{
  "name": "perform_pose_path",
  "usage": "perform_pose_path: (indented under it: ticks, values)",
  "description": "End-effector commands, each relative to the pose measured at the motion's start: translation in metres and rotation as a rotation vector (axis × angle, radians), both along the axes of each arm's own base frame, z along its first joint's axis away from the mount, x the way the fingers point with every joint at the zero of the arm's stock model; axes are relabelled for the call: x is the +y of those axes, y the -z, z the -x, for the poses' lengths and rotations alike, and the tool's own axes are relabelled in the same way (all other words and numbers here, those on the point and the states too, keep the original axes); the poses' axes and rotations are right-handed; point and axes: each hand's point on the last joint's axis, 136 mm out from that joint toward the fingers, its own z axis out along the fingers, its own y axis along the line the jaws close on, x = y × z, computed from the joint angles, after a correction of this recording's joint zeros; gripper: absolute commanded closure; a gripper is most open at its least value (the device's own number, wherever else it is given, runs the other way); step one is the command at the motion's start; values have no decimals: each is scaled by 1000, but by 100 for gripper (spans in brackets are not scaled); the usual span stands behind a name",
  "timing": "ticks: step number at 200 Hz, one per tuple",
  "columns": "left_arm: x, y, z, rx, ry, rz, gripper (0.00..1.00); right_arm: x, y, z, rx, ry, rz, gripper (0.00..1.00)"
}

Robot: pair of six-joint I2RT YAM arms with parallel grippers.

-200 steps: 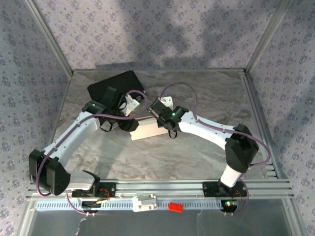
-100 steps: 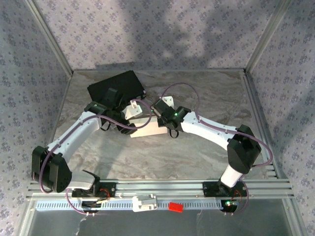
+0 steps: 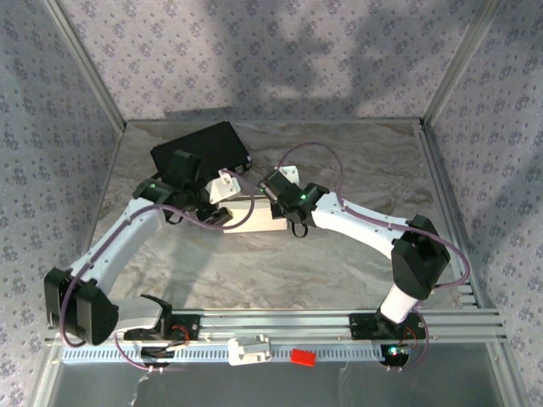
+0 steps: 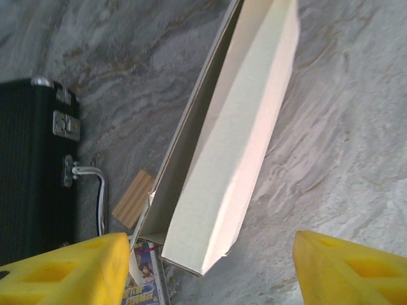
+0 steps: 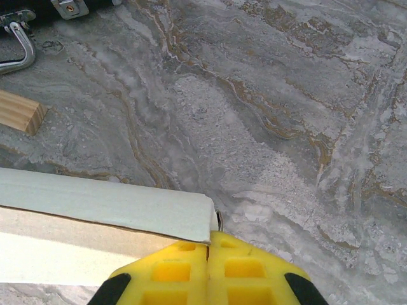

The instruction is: Fold the paper box

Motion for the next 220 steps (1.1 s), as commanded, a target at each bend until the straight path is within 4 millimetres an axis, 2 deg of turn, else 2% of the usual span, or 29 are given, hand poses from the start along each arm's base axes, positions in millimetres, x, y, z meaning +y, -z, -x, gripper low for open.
perform_pose_path:
  ticks: [1,13,33,39,61,96,109,145,195,220]
  values:
    - [5,2,18,14,44,3,26,-16,68,43,265,-66,143,100]
    - [11,13,13,11,39,-33,21,-15,69,43,267,-69,143,100]
    - [15,20,-9,12,16,-19,17,-16,70,45,271,-70,148,100]
    - [14,19,-23,-15,2,-9,16,-16,70,45,272,-69,145,100]
    - [11,22,-54,-26,-4,-2,15,-17,70,45,273,-68,147,100]
    - [2,40,-72,3,32,-5,14,-15,69,44,272,-66,146,100]
    - [-2,43,-72,20,39,17,15,-15,69,43,270,-65,143,100]
    - [-13,54,-59,50,76,-1,20,-16,70,44,274,-62,143,100]
    - [-17,53,-45,99,74,-3,48,-18,69,42,272,-56,136,100]
    - [-21,56,-36,117,79,-12,52,-17,70,41,273,-59,124,100]
